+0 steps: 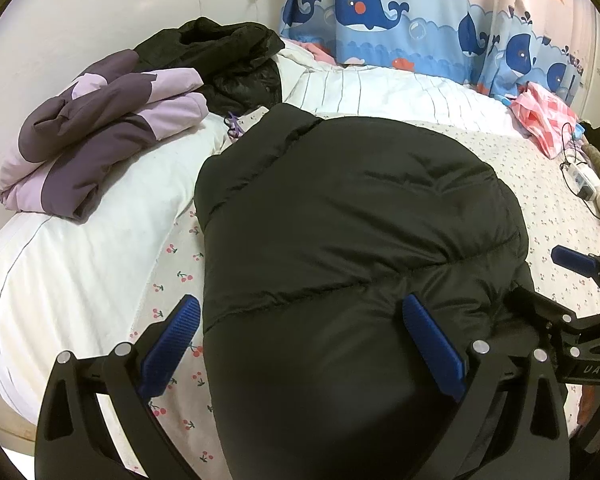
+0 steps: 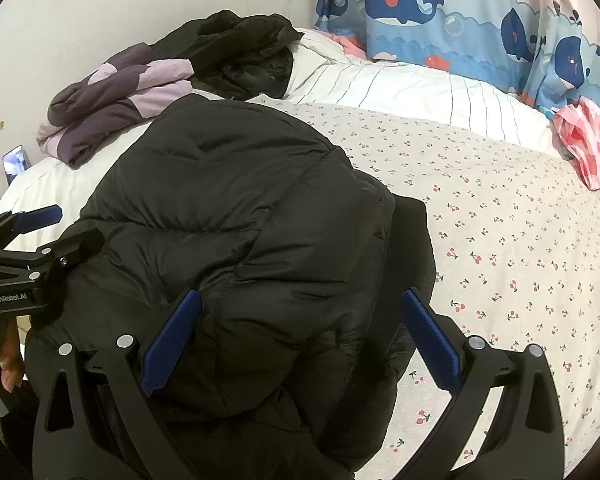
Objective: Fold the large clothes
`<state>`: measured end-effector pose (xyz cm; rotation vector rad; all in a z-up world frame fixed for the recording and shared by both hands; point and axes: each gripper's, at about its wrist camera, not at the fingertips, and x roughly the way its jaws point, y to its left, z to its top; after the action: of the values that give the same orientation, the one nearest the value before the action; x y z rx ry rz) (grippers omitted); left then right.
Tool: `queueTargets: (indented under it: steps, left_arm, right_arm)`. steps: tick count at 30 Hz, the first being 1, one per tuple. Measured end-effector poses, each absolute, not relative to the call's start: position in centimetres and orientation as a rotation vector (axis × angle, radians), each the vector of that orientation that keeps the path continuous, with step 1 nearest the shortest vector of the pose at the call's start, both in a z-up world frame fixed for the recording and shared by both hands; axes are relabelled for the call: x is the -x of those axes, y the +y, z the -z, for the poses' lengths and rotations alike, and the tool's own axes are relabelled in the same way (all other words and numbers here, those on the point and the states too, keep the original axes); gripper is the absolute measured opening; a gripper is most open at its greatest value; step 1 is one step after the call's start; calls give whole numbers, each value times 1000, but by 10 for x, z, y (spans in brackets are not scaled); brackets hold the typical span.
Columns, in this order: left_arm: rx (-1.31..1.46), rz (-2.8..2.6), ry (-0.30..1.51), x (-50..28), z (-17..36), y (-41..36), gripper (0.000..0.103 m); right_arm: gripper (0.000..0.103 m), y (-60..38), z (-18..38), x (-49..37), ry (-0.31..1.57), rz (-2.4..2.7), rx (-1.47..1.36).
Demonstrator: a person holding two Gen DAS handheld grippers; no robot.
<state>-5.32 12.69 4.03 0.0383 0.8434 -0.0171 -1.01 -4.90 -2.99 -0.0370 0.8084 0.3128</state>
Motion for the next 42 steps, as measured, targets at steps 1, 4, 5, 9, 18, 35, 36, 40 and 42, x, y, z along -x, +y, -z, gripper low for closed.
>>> queueTargets:
  steps: [1,4,5,9,18,35,36,40,42]
  left_arm:
    - [-39,17,843,53,-40,127,97]
    - [-37,17,844,53,-40,127,97]
    - [-37,17,844,53,-40,127,97]
    - [-38,17,844,53,-40,127,97]
    - [-38,17,844,52,-40,127,97]
    - [-41,19,842,53,-40,126,97]
    - [-42,19,842,53,-40,126,97]
    - [-45,22,841,52,-40,125,97]
    - [-49,24,841,51,-39,125,97]
  right_arm:
    - [96,-48,30,9,809,-313,38]
    - [96,-48,30,10,809,-313,40]
    - [96,-48,30,10,809,-312,40]
    - [96,-48,30,10,809,-313,41]
    - [96,-46,31,10,809,-311,43]
    - [96,-43,32,11,792,-309,68]
    - [96,-43,32,11,790,-309,68]
    - [96,-44,31,11,787,-310,71]
    - [96,-44,31,12,785,-311,73]
